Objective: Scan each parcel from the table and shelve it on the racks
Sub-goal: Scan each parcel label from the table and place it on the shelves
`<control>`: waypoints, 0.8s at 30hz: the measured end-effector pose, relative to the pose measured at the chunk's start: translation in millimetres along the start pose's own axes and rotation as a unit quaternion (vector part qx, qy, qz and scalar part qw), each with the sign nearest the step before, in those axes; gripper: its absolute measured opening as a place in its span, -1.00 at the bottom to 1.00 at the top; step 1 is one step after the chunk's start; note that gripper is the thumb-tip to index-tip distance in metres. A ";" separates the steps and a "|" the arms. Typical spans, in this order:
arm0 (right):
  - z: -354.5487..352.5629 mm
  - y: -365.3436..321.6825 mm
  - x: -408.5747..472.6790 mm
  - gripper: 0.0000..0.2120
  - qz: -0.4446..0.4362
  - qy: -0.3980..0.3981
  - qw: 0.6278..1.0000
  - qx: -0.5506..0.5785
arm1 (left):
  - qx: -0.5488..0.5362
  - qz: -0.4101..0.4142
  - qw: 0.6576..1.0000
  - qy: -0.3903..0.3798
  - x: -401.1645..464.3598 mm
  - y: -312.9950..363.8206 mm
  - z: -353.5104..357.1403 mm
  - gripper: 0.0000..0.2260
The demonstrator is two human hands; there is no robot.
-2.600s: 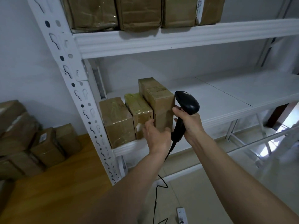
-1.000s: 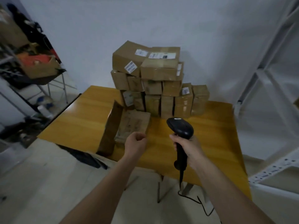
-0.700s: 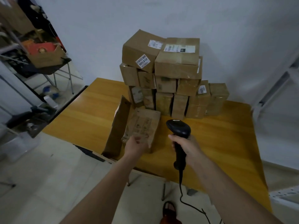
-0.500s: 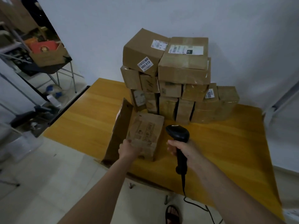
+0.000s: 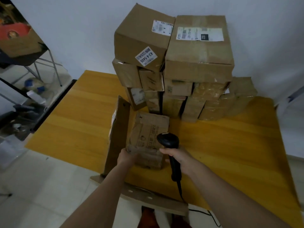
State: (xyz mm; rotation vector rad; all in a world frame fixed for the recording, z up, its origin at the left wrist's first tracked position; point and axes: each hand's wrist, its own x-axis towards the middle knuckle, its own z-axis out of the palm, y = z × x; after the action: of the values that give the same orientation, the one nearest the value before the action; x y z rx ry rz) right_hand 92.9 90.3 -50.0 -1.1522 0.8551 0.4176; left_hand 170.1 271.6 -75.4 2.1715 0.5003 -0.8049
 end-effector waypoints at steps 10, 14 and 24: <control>3.0 1.7 11.3 -0.43 0.002 0.056 0.998 -0.016 | -0.130 0.012 0.987 -0.093 22.2 -17.7 -4.0 -0.53; -12.6 0.0 1.8 -0.49 0.010 0.080 0.996 -0.023 | -0.150 0.018 0.978 -0.143 14.5 -8.6 -6.6 -0.58; -49.2 9.8 -25.8 -0.61 -0.118 0.157 0.966 0.171 | 0.209 0.405 0.885 0.094 -28.8 40.1 -3.1 -0.17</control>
State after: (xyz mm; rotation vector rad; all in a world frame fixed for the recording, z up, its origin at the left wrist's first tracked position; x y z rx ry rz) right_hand 51.8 52.2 -43.6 -0.9938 1.0041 -0.1122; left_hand 173.1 245.6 -33.5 2.5380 -0.5426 -0.2362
